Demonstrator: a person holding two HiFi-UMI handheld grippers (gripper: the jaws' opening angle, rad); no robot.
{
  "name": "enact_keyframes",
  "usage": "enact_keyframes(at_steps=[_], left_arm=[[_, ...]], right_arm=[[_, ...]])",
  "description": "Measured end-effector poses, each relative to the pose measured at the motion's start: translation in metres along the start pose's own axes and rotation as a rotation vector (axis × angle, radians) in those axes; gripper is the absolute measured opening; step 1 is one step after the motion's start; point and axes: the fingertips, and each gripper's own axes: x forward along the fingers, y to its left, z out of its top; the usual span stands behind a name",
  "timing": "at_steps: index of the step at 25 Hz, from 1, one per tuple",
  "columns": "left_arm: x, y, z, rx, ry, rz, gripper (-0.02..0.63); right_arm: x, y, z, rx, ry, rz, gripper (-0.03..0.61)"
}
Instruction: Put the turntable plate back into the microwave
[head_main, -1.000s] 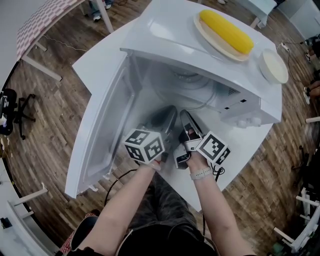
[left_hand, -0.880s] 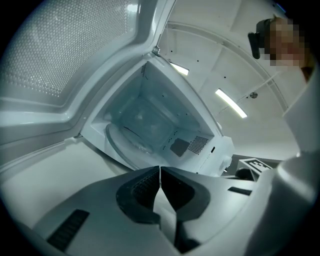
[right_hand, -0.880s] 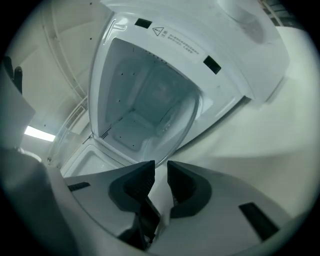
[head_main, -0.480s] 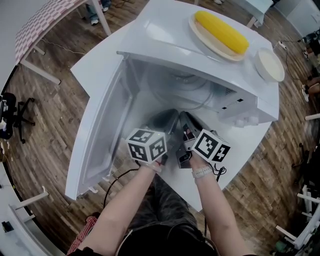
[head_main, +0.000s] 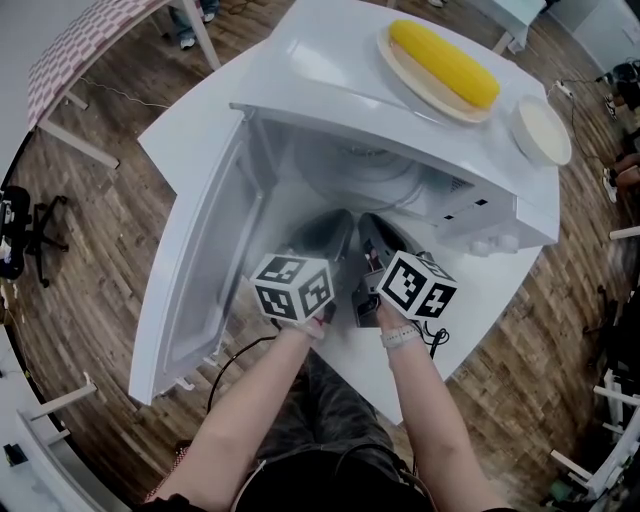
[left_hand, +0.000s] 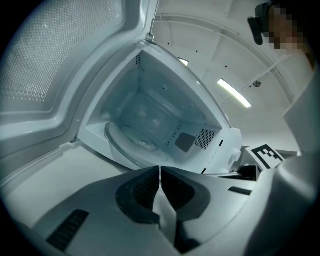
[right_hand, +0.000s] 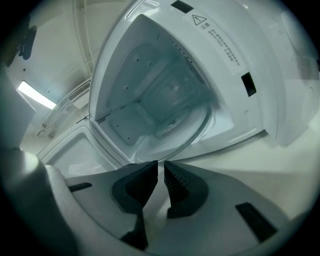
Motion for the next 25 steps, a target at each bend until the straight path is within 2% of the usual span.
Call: enact_keyframes(at_steps=[5, 14, 25], left_arm=[[0.005, 0.003, 0.004, 0.009, -0.005, 0.016, 0.023], [0.011, 0.006, 0.008, -0.001, -0.006, 0.011, 0.021], [0.010, 0.010, 0.014, -0.016, -0.046, 0.024, 0.020]], right_arm=[[0.004, 0.000, 0.003, -0.050, -0.007, -0.009, 0.057], [0.007, -0.001, 0.007, 0.010, -0.031, 0.003, 0.057], [0.009, 0.004, 0.008, 0.002, -0.068, 0.026, 0.057]])
